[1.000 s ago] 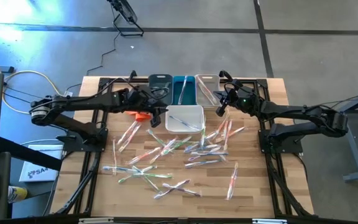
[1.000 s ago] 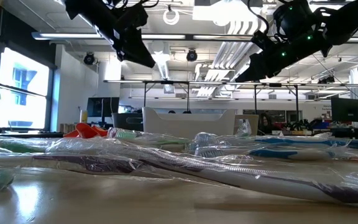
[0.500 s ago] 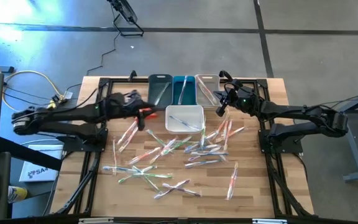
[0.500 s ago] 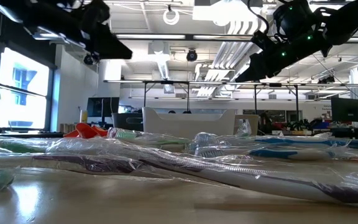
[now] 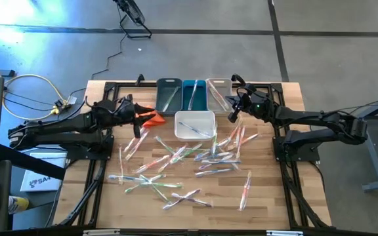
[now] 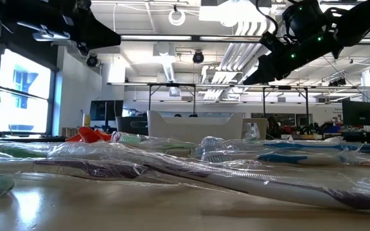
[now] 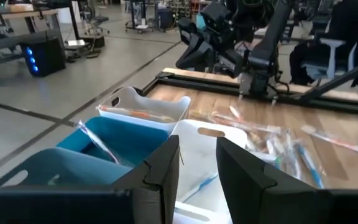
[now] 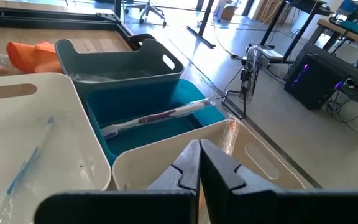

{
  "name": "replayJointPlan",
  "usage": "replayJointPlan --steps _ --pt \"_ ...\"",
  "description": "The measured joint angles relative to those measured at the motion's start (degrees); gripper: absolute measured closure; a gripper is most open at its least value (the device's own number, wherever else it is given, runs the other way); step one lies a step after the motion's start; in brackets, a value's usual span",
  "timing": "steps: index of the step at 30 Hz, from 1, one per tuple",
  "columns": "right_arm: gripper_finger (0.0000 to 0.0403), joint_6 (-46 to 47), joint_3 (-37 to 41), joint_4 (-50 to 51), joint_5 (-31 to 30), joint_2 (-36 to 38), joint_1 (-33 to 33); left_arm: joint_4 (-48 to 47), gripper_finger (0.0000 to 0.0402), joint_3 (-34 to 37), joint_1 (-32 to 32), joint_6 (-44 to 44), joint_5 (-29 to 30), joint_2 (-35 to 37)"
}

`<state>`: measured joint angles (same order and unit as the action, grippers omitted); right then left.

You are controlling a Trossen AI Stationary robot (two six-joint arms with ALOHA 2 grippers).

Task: Pick & Place Toothbrushes
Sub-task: Put the orange toothbrush into the gray bin

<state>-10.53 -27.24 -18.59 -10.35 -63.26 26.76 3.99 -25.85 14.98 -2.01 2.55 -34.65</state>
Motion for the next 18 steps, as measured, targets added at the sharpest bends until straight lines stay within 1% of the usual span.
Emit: replayJointPlan --steps 10,14,18 --pt "0.04 -0.2 0.0 -0.2 0.0 0.0 0.0 -0.7 0.0297 0.0 0.0 -1.4 0.0 -0.1" --pt "0.04 -0.1 0.0 -2.9 0.0 0.0 0.0 -0.8 0.0297 0.0 0.0 -2.7 -0.5 -0.1" --pt "0.04 0.2 0.0 -4.2 0.0 0.0 0.0 -2.8 0.0297 0.0 0.0 -2.8 -0.5 -0.5"
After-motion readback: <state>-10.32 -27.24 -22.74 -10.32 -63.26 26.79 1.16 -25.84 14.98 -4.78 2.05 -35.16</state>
